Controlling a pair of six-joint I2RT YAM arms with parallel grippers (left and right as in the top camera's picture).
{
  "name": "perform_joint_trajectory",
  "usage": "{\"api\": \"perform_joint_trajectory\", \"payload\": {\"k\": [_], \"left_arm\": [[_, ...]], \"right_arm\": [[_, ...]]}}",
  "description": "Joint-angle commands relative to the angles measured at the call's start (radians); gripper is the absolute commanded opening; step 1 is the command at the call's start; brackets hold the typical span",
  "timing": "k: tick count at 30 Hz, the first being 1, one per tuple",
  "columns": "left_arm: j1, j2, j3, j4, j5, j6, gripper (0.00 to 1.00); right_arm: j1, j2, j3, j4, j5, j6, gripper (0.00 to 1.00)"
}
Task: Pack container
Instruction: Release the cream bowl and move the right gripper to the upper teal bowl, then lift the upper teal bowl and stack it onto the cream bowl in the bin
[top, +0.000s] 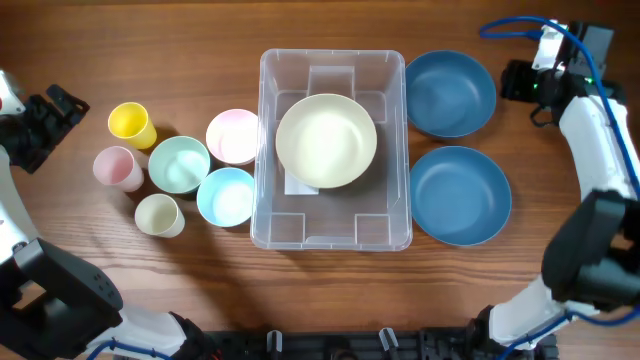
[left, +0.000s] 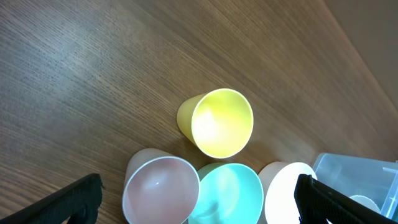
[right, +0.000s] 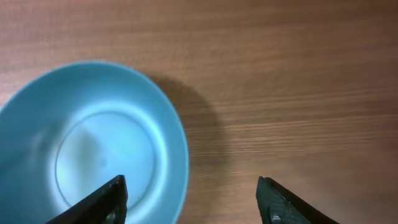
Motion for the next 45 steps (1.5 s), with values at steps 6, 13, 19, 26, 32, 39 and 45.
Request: {"api": "perform_joint_trajectory", "payload": {"k": [6, 13, 19, 26, 32, 39, 45], "left_arm": [[-0.003, -0.003, -0.01, -0.002, 0.002, -0.003, 1.0], [-0.003, -0.003, -0.01, -0.002, 0.002, -0.003, 1.0], [-0.003, -0.003, -0.01, -0.002, 0.002, -0.003, 1.0], [-0.003, -0.003, -0.01, -0.002, 0.002, -0.003, 1.0], [-0.003, -0.003, -0.01, 0.005, 0.002, -0.004, 1.0], [-0.003, -0.003, -0.01, 0.006, 0.002, -0.004, 1.0], [-0.004, -0.003, -0.01, 0.009, 0.002, -0.065, 1.0]], "right_arm": [[0.003, 0.184, 0.009, 0.069, -0.122, -0.011, 0.68], [0.003, 0.245, 0.009, 0.14, -0.121, 0.085, 0.29], [0.003, 0.231, 0.014, 0.143, -0.121, 0.085, 0.04], [0.002, 0.209, 0.015, 0.133, -0.108, 0.058, 0.04], [-0.026, 0.01, 0.078, 0.117, -0.091, 0.044, 0.04], [-0.018, -0.336, 0.136, 0.123, -0.113, 0.05, 0.04], [0.101, -0.449, 0.136, 0.076, -0.208, 0.05, 0.04]]}}
